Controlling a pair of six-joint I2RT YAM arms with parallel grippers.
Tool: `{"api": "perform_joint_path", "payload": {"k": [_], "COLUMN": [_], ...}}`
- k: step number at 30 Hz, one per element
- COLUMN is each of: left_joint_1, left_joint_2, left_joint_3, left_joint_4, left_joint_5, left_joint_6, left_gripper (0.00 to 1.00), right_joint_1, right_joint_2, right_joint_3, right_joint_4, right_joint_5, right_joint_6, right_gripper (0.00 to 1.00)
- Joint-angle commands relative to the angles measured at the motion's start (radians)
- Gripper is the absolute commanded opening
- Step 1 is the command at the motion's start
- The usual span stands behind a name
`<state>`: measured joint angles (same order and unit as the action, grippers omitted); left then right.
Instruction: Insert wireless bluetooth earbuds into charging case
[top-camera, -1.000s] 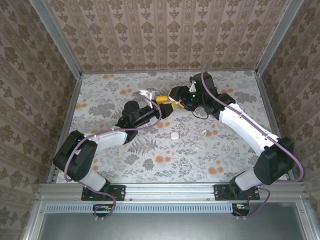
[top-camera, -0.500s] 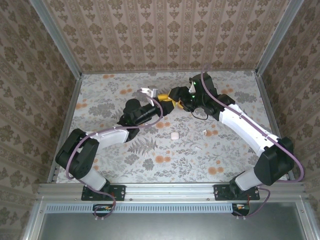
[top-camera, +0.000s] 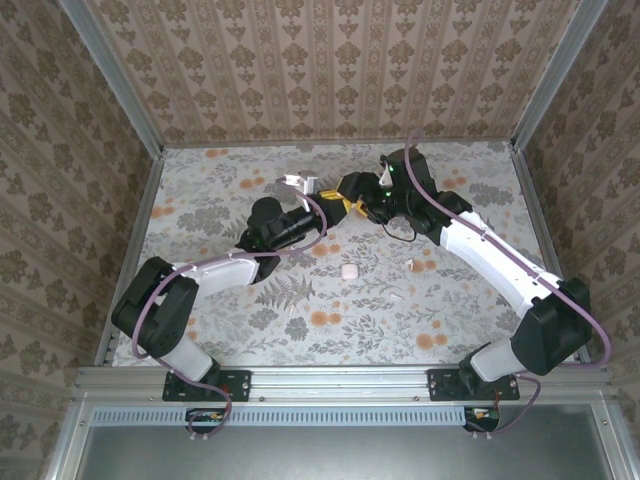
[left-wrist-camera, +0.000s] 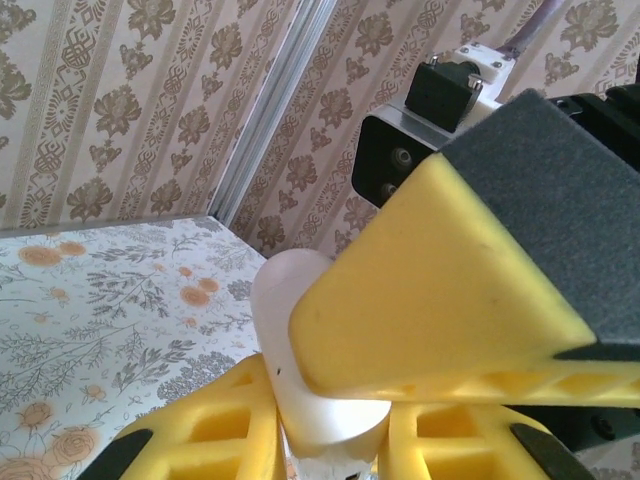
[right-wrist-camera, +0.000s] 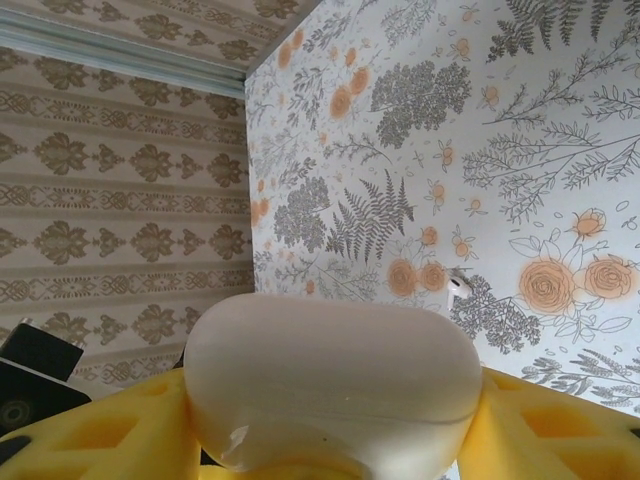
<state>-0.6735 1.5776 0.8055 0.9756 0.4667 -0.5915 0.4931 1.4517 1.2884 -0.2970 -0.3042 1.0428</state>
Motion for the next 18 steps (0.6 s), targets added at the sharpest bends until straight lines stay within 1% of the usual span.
{"api": "perform_joint_path", "payload": {"k": [1,2,5,7,9,13,18], "left_joint_1": [0.02,0.026,0.058,0.081,0.097,0.109,0.104], "left_joint_2": [-0.018,-0.026,-0.059,-0.077,-0.09,-0.095,-0.081], "left_joint_3": [0.017,0.013,-0.007,-0.01,-0.001,0.048,0.111], "left_joint_4": [0.037,0.038,0.037,0.034,0.035,0.065,0.126], "left_joint_5": [0.001,0.001,0.012,0.028,0.052,0.102,0.138], "left_joint_6": [-0.054,-0.066,-0.113,-0.158,-0.201,-0.295,-0.417], "left_gripper": [0.05,0.05,0.03,0.02,0.02,0.01,0.0], "right_joint_1": [-0.01,-0.016,-0.055,-0.097,-0.135,-0.16,-0.157], "right_joint_2": [-0.053,-0.094,-0.154,-0.189,-0.206,-0.19,-0.156], "right_joint_3": [-0.008,-0.011,-0.039,-0.085,-0.132,-0.172,-0.179], "right_joint_4": [0.039,0.048,0.101,0.182,0.294,0.495,0.664], "right_joint_5": [-0.031,-0.027,-0.037,-0.09,-0.162,-0.285,-0.356], "right_joint_6": [-0.054,-0.069,-0.114,-0.107,-0.066,0.007,0.079], "right_gripper": [0.67,0.69,0.7,0.69,0.67,0.62,0.64]}}
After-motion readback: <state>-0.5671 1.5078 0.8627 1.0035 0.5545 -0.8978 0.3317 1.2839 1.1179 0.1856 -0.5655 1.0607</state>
